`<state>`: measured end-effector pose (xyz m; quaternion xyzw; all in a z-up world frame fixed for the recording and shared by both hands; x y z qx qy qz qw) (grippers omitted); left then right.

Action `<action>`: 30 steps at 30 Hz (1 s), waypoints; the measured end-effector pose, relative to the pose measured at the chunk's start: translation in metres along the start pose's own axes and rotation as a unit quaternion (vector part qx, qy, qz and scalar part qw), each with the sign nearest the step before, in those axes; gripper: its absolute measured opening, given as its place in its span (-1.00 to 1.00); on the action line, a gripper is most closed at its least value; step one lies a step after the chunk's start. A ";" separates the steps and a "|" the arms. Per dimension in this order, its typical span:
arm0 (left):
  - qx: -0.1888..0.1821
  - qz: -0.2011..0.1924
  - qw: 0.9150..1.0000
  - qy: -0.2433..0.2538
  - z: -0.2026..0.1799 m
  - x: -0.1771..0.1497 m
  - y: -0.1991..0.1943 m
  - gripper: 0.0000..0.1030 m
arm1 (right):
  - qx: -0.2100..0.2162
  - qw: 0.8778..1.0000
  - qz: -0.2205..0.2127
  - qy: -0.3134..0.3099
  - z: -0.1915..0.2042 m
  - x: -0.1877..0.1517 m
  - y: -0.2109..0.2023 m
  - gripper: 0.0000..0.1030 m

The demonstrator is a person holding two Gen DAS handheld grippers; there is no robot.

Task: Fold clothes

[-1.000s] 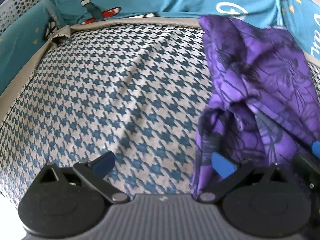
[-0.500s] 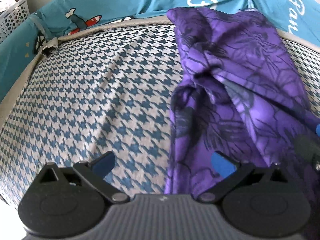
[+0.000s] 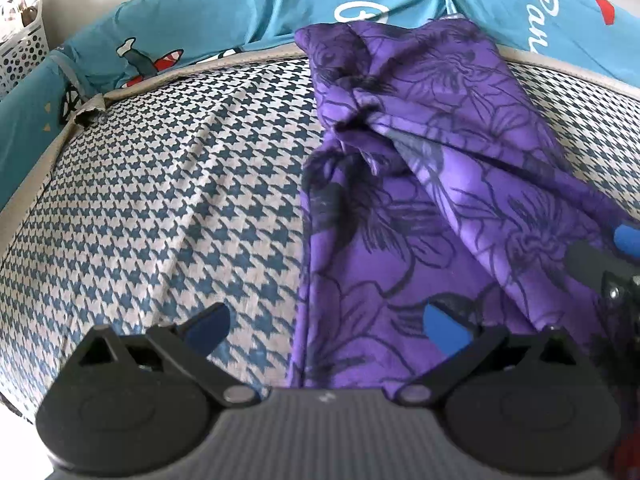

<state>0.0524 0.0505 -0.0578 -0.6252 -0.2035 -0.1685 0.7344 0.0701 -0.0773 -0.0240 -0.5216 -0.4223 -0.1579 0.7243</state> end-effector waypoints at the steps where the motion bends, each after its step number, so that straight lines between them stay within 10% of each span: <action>1: 0.000 0.000 1.000 0.000 -0.001 -0.002 0.000 1.00 | -0.001 1.000 0.001 0.001 -0.001 -0.001 -0.001 0.04; 17: 0.005 -0.001 1.000 0.009 -0.006 -0.028 -0.006 1.00 | -0.022 1.000 0.002 0.021 -0.015 -0.019 -0.020 0.04; 30: -0.006 0.012 1.000 -0.012 -0.004 -0.036 0.001 1.00 | -0.118 0.987 -0.012 0.104 -0.098 -0.040 -0.052 0.05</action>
Point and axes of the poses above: each gripper's, at about its wrist camera, not at the fingertips, and y roughly the way its jaws point, z to its left, x to its top, the point moved 7 cm from there along y, roughly the way its jaws point, and after that the axes turned 1 degree about x, right-handed, at the moved point
